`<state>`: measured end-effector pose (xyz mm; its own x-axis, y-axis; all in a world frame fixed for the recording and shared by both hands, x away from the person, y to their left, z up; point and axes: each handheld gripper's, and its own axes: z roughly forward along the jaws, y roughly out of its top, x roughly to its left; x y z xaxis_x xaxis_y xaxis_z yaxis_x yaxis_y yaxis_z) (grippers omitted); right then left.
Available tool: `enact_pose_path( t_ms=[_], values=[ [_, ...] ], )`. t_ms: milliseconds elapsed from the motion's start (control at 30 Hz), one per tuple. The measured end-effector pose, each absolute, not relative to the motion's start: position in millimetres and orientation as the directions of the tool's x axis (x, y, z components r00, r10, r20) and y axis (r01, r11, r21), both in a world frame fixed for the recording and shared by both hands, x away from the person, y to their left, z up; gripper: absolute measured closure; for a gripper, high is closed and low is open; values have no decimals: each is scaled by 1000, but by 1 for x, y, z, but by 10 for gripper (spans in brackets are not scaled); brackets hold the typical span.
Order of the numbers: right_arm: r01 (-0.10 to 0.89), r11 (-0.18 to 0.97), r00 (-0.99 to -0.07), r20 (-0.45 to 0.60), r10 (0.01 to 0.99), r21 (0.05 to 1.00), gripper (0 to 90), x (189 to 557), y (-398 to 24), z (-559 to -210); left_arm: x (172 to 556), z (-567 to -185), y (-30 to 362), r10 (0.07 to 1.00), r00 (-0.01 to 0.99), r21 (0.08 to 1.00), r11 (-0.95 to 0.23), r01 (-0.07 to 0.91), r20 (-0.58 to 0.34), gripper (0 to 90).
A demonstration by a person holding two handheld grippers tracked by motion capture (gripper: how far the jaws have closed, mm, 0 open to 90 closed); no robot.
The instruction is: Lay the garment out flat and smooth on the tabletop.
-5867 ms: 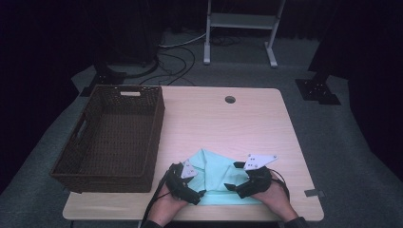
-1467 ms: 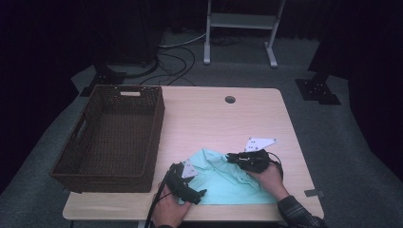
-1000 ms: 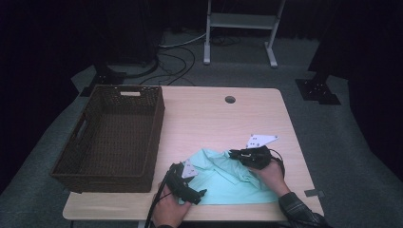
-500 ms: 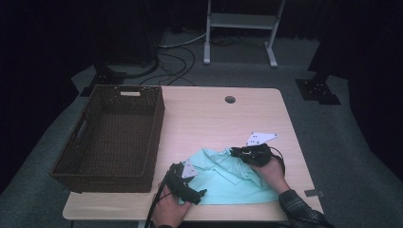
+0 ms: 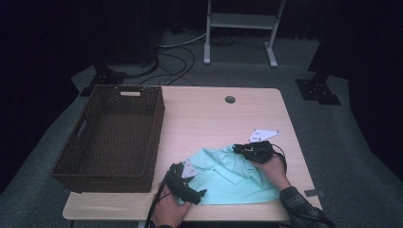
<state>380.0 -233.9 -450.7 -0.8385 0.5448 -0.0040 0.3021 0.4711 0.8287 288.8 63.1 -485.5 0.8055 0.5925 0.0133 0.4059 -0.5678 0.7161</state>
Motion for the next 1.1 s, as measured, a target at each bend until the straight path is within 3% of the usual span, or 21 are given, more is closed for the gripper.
enact_pose_path(
  t_ms=[1100],
  values=[
    [349,435,-803,25,595,830,839,418,-254,-455,289,-485,63,593,805,715,-567,408,11,0]
  ],
)
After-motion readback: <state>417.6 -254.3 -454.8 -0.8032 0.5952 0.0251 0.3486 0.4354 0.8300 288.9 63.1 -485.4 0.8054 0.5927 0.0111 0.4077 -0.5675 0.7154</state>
